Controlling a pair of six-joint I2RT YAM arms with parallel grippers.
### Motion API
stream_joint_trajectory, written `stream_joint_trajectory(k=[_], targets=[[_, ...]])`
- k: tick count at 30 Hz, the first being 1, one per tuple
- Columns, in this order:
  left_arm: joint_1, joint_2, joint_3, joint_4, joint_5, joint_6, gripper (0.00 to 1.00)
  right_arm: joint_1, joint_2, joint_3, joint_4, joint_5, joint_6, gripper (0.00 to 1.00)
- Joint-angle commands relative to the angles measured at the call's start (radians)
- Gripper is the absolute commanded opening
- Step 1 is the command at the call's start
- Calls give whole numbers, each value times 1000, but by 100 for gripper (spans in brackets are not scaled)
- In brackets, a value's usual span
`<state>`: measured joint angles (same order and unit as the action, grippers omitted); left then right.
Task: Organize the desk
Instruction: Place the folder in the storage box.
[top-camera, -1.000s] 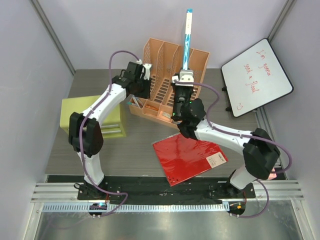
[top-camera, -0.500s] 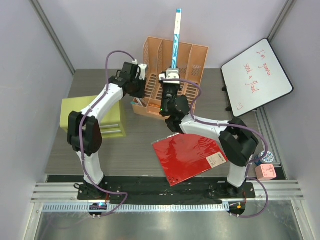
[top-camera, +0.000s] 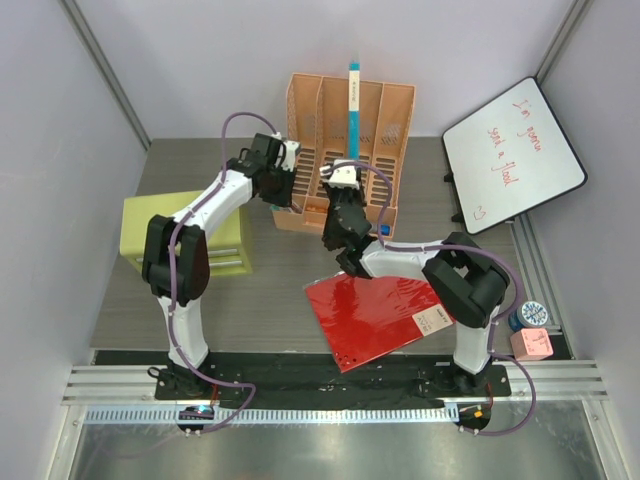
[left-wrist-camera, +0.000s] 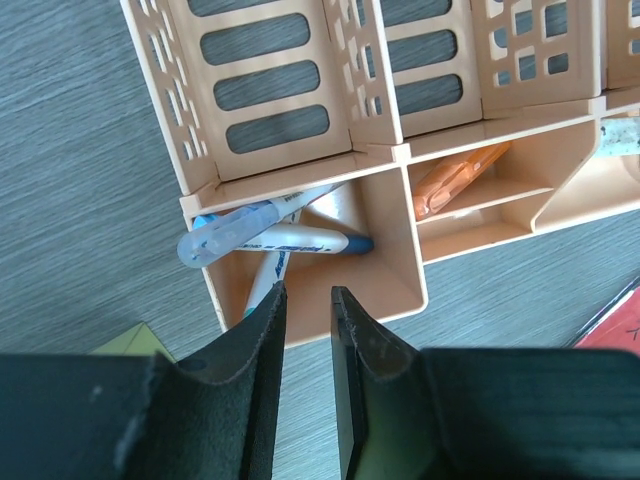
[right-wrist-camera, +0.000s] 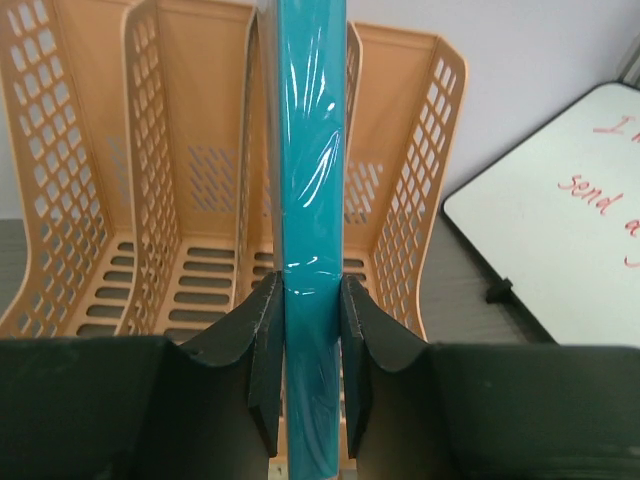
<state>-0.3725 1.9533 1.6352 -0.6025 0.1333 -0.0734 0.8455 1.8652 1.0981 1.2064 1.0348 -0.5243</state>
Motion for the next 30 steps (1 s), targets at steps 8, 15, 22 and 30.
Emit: stream_joint_trajectory(k=[8, 15, 22, 30], targets=[[1, -70, 5, 40, 32, -3, 25, -17, -127, -50, -455, 99, 444, 28], [1, -83, -20, 52, 29, -2, 25, -49, -133, 75, -556, 41, 452, 45], [1, -106, -44, 73, 38, -6, 25, -86, -152, 183, -738, -56, 566, 62], [1, -114, -75, 90, 48, -11, 24, -109, -173, 291, -713, -130, 505, 62]])
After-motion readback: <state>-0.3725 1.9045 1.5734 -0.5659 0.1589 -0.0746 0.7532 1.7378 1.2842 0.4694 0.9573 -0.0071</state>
